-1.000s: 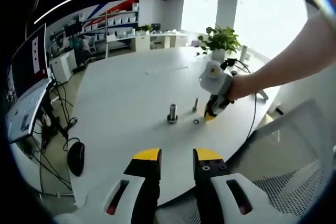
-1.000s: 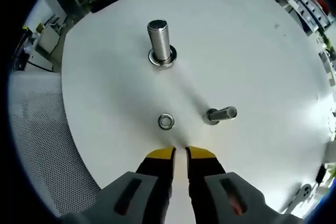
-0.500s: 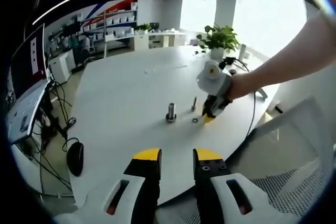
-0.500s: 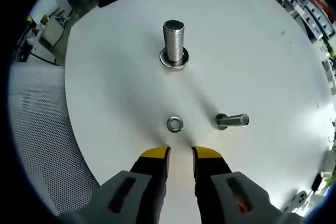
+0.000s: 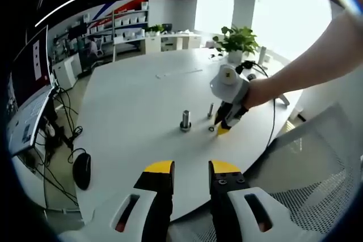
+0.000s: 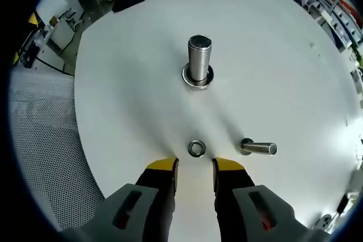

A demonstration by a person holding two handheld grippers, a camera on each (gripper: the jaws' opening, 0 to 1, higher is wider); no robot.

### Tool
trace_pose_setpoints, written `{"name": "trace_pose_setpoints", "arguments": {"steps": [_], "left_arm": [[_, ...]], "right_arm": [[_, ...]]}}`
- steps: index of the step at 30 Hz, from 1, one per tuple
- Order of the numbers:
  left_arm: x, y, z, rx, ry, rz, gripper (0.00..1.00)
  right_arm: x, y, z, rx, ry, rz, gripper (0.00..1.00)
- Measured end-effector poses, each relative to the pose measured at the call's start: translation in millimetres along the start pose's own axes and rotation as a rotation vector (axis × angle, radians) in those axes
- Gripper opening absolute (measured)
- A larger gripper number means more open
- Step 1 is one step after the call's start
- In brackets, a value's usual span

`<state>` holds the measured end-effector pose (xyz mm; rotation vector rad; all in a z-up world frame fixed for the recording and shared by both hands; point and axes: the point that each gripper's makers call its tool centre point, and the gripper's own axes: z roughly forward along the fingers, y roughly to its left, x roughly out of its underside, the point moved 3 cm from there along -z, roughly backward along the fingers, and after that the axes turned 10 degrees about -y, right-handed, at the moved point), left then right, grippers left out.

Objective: Place the washer onto the threaded stud by aligning its center hole with the stud, sliding it down to the base, and recovering from edge contact or off-axis alignment until the washer reaches the visible bottom stop.

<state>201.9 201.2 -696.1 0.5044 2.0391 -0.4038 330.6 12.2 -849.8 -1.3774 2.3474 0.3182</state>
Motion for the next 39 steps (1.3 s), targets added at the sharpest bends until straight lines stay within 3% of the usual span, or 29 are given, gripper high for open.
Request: {"name": "trace_pose_setpoints", "arguments": {"steps": [11, 18, 27, 32, 35, 39], "left_arm": [[1.0, 2.1, -1, -0.014, 0.005, 0.001, 0.21], [-0.7, 1.1, 0, -0.008, -0.006, -0.007, 0.21], [1.4, 0.6, 0, -0.007, 0.008, 0.000, 0.21], [1.8, 0.9, 0, -0.007, 0.011, 0.002, 0.21], [2.2, 1.6, 0, -0.010, 0.011, 0.000, 0.21], [1.6, 2.0, 0, -0.012, 0.008, -0.002, 0.21]], "right_arm": [[-11.3, 3, 5, -0.023, 0.077, -0.054, 0.24], [-12.6, -1, 6, -0.016, 0.095, -0.044, 0.20], [-15.4, 0, 9, -0.016, 0.165, -0.116, 0.16], [-16.6, -1, 9, -0.015, 0.201, -0.102, 0.16], [-16.1, -2, 9, -0.002, 0.187, -0.049, 0.15], [-12.4, -3, 6, -0.012, 0.141, -0.050, 0.14]]}}
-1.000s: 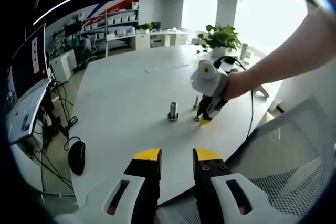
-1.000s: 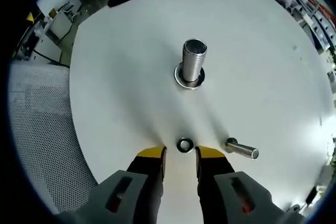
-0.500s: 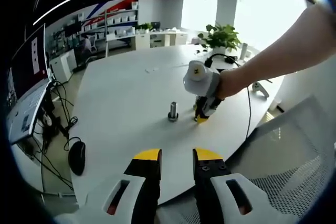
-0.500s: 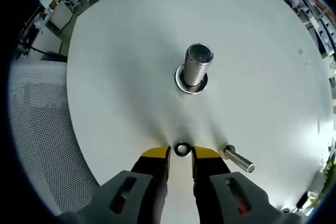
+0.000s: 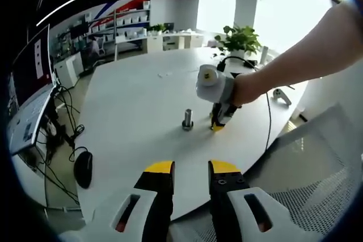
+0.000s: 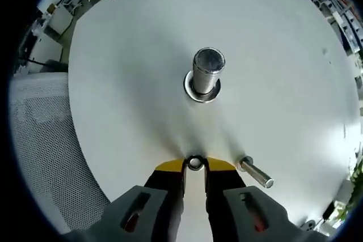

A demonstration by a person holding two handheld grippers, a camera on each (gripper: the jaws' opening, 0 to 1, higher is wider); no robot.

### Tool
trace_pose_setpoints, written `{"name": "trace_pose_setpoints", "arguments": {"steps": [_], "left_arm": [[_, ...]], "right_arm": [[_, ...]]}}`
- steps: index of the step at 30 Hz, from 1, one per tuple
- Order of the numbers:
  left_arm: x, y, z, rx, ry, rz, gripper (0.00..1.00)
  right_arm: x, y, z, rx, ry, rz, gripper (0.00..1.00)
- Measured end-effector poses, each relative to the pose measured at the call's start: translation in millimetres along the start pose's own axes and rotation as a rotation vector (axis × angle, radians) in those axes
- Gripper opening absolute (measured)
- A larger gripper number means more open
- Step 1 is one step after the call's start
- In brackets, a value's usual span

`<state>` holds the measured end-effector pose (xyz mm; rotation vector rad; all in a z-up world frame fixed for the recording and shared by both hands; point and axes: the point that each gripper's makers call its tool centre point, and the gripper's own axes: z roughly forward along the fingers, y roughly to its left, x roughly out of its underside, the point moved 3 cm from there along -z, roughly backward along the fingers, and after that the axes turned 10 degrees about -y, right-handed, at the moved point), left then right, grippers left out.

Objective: Place the washer onto the threaded stud by aligning its center hole with the stud, sliding it down to the base, and recovering from edge contact or off-axis alignment until the washer reaches the visible bottom stop.

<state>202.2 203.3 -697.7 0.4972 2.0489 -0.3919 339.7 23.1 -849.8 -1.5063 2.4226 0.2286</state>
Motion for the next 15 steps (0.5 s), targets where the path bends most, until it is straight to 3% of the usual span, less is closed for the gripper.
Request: {"name": "trace_pose_setpoints", "arguments": {"steps": [4, 13, 15], "left_arm": [[0.3, -0.1, 0.3, 0.001, 0.003, 0.003, 0.21], [0.3, -0.1, -0.1, -0.001, 0.003, 0.001, 0.21], [0.2, -0.2, -0.3, -0.002, 0.003, 0.000, 0.21]], "right_arm": [[0.9, 1.2, -1.4, -0.006, -0.048, -0.003, 0.14], [-1.4, 2.2, 0.2, -0.002, -0.049, -0.067, 0.14], [-0.5, 1.3, -1.3, -0.002, -0.073, -0.039, 0.14]]}}
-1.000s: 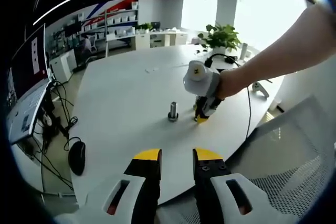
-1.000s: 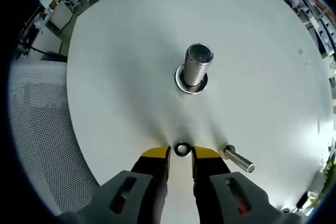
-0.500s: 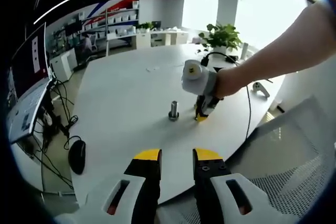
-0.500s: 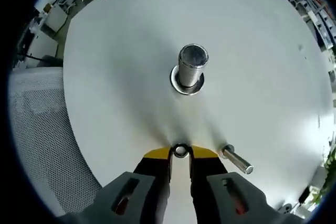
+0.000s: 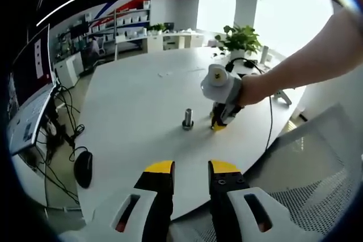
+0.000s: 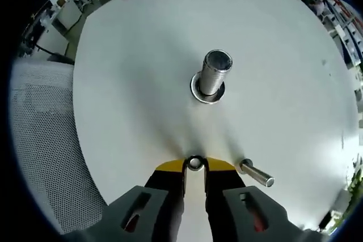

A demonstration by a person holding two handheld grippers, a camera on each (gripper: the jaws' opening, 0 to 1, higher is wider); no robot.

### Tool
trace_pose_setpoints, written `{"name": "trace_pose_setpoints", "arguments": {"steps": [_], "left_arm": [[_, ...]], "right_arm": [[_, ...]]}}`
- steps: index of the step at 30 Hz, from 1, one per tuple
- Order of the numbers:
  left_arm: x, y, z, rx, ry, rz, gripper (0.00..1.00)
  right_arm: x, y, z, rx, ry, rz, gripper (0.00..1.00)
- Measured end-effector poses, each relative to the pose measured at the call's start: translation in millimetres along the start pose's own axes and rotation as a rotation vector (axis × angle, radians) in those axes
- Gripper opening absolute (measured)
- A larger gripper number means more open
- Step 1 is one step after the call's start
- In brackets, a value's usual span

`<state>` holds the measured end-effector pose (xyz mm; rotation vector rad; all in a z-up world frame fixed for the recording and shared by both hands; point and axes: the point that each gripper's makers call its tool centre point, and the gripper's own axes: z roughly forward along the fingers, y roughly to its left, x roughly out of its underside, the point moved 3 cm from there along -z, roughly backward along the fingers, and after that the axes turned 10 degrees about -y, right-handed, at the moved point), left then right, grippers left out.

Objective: Place the washer onto the threaded stud by aligning its center hole with the stud, sliding it down to the base, and recovering from edge contact or off-axis alignment until the washer reaches the visible bottom stop.

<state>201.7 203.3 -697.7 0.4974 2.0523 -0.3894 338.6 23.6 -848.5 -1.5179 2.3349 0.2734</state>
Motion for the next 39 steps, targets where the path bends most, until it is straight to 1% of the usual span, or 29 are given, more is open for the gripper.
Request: {"name": "trace_pose_setpoints", "arguments": {"steps": [3, 5, 7, 9, 11, 12, 14, 20, 23, 29, 32, 35, 39], "left_arm": [[0.3, 0.1, 0, 0.000, 0.002, 0.003, 0.21], [0.0, 0.1, 0, 0.000, 0.001, 0.002, 0.21], [0.0, 0.1, 0, 0.000, 0.000, 0.002, 0.21], [0.2, 0.3, 0, 0.000, 0.001, 0.002, 0.21], [-0.1, 0.4, 0, 0.000, -0.001, 0.001, 0.21], [-0.1, 0.4, 0, 0.000, -0.001, 0.000, 0.21], [0.1, 0.6, 0, 0.000, 0.001, 0.000, 0.21], [0.0, -0.2, 0, 0.004, 0.003, 0.005, 0.21], [-1.2, -0.7, 0, 0.005, -0.006, 0.001, 0.21], [-0.8, -1.2, 0, 0.008, -0.003, 0.003, 0.21], [0.0, -2.4, 1, 0.012, 0.004, 0.011, 0.21], [0.3, -2.5, 0, 0.013, 0.005, 0.013, 0.21], [0.9, -2.5, 0, 0.012, 0.008, 0.013, 0.21]], "right_arm": [[2.3, -1, -1, 0.004, -0.012, 0.018, 0.13], [4.4, -2, -1, 0.006, -0.008, 0.021, 0.13], [7.2, 0, -4, 0.007, -0.006, 0.013, 0.13], [10.2, -3, -7, 0.013, -0.012, 0.018, 0.13], [12.1, -6, -12, 0.015, -0.032, 0.065, 0.13], [10.7, -9, -16, 0.031, -0.072, 0.124, 0.13], [12.2, -16, -23, 0.044, -0.101, 0.185, 0.13], [21.7, -32, -39, 0.082, -0.100, 0.183, 0.13], [18.5, -38, -48, 0.103, -0.127, 0.190, 0.13], [11.4, -41, -61, 0.123, -0.146, 0.139, 0.13], [3.6, -41, -68, 0.133, -0.178, 0.115, 0.13], [-0.4, -42, -70, 0.145, -0.191, 0.083, 0.13], [-2.0, -43, -69, 0.150, -0.194, 0.065, 0.14]]}}
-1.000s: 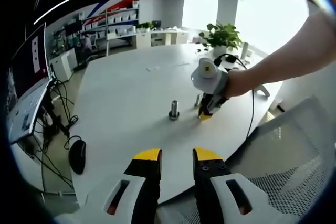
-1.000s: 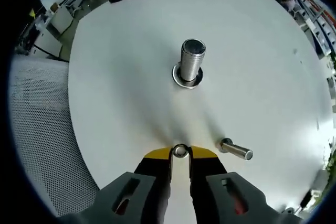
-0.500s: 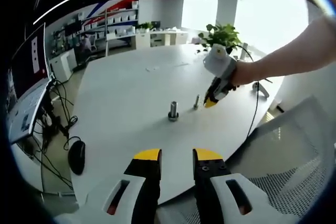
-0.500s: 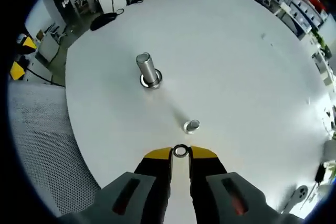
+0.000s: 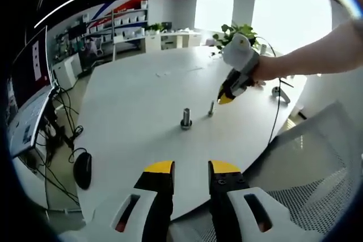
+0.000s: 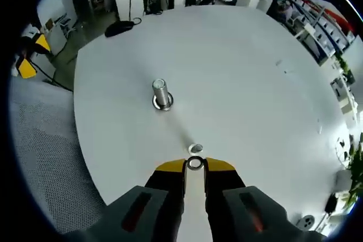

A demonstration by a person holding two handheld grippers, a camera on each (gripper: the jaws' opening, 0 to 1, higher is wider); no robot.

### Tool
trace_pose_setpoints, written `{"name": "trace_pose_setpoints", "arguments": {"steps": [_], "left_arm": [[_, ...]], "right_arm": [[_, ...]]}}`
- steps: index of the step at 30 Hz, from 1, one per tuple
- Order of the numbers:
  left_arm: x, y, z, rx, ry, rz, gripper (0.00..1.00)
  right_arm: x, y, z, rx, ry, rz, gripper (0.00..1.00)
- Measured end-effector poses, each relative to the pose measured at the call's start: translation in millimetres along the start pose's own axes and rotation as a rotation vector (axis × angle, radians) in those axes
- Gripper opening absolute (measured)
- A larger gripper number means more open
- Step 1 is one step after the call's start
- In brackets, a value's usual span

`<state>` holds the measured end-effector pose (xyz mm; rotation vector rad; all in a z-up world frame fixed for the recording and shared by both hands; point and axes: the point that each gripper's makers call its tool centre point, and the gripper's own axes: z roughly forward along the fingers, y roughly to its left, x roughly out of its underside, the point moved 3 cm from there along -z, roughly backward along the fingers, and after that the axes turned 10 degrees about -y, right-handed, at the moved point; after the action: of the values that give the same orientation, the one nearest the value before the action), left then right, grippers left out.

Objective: Place the washer onto the threaded stud by aligning its center hole with the stud, sliding it down to the base, and recovering from edge contact or off-axis alignment until the washer reaches the visible bottom stop.

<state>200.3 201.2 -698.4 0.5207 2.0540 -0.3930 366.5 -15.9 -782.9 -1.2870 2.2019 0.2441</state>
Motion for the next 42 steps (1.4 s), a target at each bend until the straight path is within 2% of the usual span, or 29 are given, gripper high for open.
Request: {"name": "trace_pose_setpoints", "arguments": {"steps": [5, 16, 37, 42], "left_arm": [[-0.3, -0.4, 0, 0.003, -0.001, 0.001, 0.21], [0.1, -0.5, 0, 0.006, -0.001, 0.000, 0.21], [0.2, -2.1, 1, 0.018, -0.003, -0.011, 0.21], [0.4, -1.9, 1, 0.017, -0.004, -0.018, 0.21]], "right_arm": [[-7.0, -1, 0, 0.018, -0.020, -0.031, 0.14], [-14.7, 3, 9, 0.017, -0.026, -0.038, 0.14], [-6.0, -2, 23, 0.018, 0.024, -0.033, 0.14], [0.9, -1, 29, 0.015, 0.043, -0.025, 0.14]]}}
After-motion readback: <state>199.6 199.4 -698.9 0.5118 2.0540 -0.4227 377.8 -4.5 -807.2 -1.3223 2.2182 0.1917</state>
